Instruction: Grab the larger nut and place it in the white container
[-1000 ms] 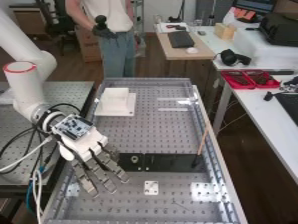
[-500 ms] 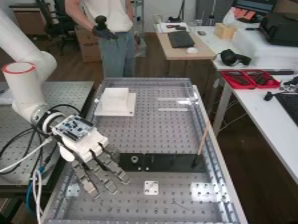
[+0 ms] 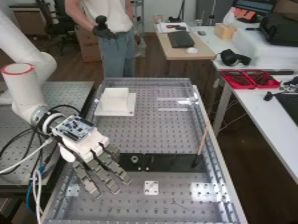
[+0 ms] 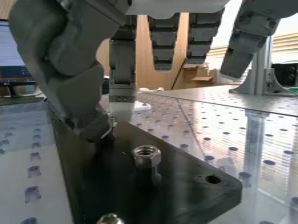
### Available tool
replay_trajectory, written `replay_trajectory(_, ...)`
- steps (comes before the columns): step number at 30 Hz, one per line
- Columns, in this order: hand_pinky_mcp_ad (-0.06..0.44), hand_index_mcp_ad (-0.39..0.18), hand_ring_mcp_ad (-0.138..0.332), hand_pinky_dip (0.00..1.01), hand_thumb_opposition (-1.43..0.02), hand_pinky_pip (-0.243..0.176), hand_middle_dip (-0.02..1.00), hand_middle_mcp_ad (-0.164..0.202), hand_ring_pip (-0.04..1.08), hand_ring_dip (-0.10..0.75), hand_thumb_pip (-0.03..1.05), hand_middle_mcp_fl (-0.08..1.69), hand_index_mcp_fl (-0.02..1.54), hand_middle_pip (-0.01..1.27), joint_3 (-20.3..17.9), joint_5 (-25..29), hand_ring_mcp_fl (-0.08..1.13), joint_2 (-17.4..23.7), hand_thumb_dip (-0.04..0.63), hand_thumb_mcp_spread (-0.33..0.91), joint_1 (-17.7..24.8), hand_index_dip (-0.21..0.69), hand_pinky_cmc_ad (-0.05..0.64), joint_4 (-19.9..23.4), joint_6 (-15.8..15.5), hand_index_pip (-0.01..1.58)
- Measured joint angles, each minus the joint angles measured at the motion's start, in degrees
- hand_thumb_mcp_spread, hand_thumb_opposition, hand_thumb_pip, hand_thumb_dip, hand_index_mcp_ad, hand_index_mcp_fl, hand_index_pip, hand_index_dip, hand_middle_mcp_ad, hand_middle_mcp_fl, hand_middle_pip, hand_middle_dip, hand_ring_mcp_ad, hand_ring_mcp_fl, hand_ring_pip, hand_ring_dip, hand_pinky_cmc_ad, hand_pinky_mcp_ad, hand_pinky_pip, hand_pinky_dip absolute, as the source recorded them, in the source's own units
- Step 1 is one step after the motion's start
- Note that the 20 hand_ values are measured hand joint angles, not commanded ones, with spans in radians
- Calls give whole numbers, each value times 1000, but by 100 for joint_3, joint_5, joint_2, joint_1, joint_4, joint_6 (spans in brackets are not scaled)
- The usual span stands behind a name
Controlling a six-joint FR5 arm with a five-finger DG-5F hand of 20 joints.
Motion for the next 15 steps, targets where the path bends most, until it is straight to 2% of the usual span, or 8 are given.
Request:
replay_trajectory(7,297,-126,143,452,-871,-93,222,87,91,119,742,84,138,136,0,-32,10,3,236,354,-16,141,319,21,-16,1564)
replay_trajectory(15,295,-126,143,452,-876,-93,222,87,93,119,738,84,138,136,-1,29,10,9,236,356,4,143,316,8,43,1564)
